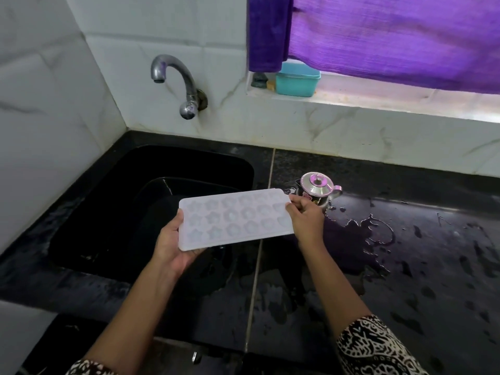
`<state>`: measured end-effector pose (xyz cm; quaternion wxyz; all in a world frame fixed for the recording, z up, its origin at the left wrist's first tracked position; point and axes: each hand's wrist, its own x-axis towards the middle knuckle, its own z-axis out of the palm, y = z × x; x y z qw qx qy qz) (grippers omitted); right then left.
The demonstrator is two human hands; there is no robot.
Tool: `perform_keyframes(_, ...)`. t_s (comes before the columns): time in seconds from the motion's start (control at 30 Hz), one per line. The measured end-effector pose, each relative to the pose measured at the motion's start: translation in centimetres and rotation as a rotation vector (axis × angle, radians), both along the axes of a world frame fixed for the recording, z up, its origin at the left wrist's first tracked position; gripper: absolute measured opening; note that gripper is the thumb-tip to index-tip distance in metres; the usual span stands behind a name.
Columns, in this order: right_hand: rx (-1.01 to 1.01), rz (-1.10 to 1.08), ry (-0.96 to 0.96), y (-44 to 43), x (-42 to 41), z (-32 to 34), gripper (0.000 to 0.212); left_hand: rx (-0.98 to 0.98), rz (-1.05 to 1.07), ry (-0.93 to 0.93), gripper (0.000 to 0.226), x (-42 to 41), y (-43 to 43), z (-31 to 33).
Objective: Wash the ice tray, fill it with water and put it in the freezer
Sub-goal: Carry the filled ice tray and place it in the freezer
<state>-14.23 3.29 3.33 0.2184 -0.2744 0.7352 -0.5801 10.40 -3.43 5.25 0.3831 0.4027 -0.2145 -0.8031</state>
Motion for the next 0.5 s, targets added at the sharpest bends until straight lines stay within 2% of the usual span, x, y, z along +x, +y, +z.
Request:
perform_keyframes(0.3, 0.024, 0.176, -0.040, -2.5, 1.8, -0.2, 0.022, 0.077, 0.038, 0.205, 0.060, 2.3, 1.5, -0.1)
perform_keyframes(0.5, 0.046, 0.288, -0.080, -4.2, 3.0, 0.6, 0.017, 0.108, 0.193, 0.316, 0.058, 3.4, 2.5, -0.3)
